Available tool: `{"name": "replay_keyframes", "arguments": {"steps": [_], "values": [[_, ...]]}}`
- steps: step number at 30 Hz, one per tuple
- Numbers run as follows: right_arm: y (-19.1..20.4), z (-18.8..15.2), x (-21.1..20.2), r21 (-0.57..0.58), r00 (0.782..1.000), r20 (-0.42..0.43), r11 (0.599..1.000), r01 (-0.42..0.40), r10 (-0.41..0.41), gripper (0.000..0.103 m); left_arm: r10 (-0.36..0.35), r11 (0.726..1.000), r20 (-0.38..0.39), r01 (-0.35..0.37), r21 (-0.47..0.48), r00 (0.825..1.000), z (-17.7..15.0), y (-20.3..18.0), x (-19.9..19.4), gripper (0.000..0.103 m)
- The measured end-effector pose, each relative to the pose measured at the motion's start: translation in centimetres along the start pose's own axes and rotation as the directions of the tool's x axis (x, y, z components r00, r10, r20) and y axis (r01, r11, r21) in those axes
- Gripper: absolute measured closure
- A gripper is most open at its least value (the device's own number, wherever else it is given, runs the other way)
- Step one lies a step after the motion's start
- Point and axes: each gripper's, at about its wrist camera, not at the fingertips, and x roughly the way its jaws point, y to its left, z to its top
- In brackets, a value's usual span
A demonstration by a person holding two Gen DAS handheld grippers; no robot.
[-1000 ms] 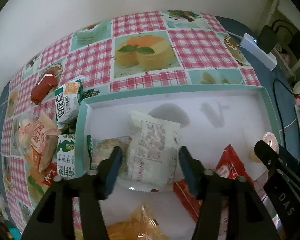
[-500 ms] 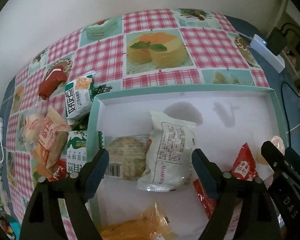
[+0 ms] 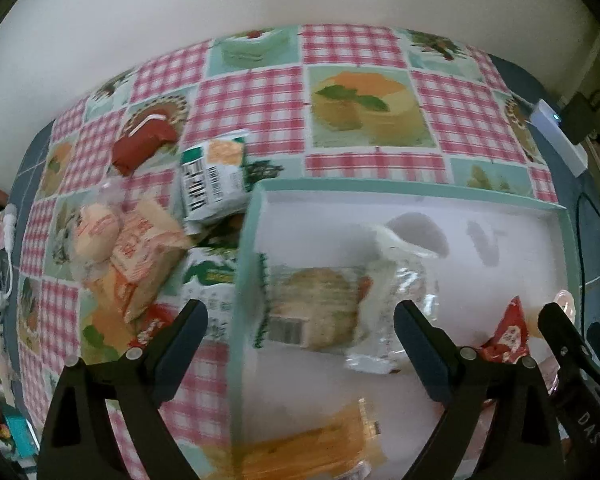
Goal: Organize snacks
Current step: 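Withdraw both grippers from the tray toward the remaining snacks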
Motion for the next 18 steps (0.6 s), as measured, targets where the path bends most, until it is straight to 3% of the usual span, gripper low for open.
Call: {"name": "replay_keyframes", "arguments": {"steps": [10,18], "values": [[2.1,-1.2,-1.6,-0.041,1.000,0.004,0.999,0.000,0.001,0.000,0.018,0.997,-0.009,-0.018,-0.078,1.000,-1.2,5.4,-1.1,0.009],[3.7,-2.8,-3.3,-0.073,1.000,0.008,0.997,0.008,-0.007,0.000,0.073,0.988,-0.003,-0.073,-0.139,0.997,-3.5,10.0,-2.3,0.009]]}}
